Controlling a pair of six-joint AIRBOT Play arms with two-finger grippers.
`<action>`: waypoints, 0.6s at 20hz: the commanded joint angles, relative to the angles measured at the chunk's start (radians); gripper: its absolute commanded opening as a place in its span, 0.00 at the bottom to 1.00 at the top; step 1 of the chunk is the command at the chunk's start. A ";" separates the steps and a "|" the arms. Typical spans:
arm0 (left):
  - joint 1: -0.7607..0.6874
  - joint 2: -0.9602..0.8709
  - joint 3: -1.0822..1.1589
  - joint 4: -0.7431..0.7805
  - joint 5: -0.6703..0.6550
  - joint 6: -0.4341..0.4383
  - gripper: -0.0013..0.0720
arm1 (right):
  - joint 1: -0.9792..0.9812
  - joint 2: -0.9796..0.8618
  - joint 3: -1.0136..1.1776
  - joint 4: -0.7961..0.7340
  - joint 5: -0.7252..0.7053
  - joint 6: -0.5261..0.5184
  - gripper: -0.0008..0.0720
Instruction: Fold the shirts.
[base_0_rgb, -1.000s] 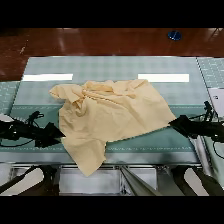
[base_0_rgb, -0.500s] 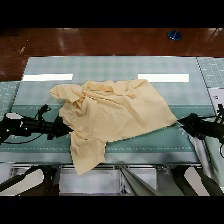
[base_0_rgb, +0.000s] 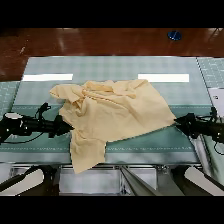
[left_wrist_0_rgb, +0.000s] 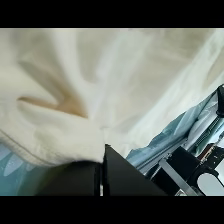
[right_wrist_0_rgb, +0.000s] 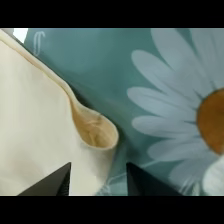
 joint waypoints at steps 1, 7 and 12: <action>-0.001 -0.001 0.000 -0.003 0.003 0.010 0.04 | 0.000 -0.124 0.020 0.064 -0.031 -0.050 0.57; 0.000 -0.001 0.001 -0.004 0.027 0.009 0.04 | 0.258 -0.162 0.132 0.065 -0.108 0.005 0.20; 0.002 0.031 0.165 -0.172 -0.078 0.035 0.04 | 0.380 -0.130 0.436 0.058 0.105 0.032 0.04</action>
